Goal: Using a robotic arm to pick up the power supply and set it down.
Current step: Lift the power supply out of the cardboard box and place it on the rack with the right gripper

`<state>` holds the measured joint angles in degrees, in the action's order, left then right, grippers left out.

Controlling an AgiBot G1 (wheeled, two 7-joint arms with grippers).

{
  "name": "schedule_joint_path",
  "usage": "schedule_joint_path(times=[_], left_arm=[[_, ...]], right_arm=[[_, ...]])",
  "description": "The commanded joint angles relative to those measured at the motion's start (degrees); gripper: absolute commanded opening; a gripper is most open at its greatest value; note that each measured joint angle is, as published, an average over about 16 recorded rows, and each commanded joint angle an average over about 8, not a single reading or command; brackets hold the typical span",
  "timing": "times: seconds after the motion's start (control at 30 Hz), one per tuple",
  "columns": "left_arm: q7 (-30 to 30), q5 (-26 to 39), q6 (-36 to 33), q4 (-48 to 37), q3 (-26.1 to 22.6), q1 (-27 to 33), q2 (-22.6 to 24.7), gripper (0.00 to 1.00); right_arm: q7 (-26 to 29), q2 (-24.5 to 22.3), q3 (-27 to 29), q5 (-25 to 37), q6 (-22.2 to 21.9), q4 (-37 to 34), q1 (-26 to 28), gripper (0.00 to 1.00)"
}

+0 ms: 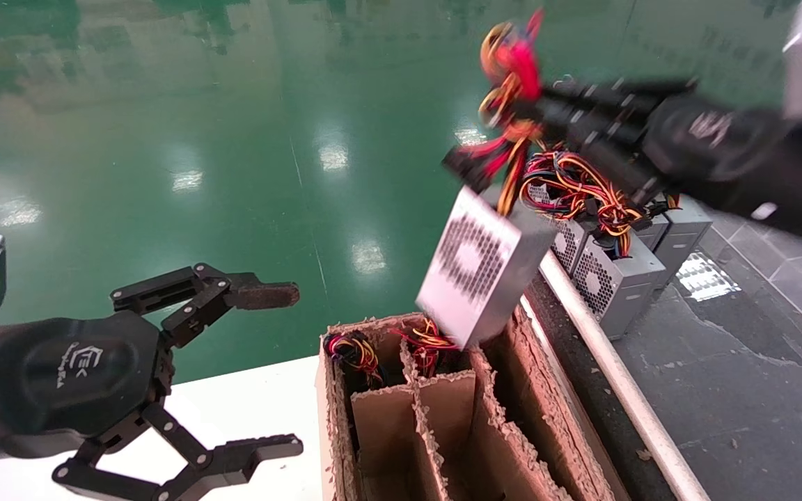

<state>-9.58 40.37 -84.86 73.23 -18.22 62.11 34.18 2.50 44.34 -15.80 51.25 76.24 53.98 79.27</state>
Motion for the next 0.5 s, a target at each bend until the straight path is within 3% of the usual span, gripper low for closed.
schedule_joint_path(times=[0.03,0.5], left_arm=[[0.00,0.00,0.00,0.00,0.00,0.00,0.00,1.00],[0.02,-0.02,0.01,0.00,-0.03,0.01,-0.01,1.00]], right_arm=[[-0.22,-0.74,0.45,0.06,0.21,-0.53,1.71,0.00],[-3.26,-9.29,2.28,2.04,5.54,-11.12,12.92,0.00]])
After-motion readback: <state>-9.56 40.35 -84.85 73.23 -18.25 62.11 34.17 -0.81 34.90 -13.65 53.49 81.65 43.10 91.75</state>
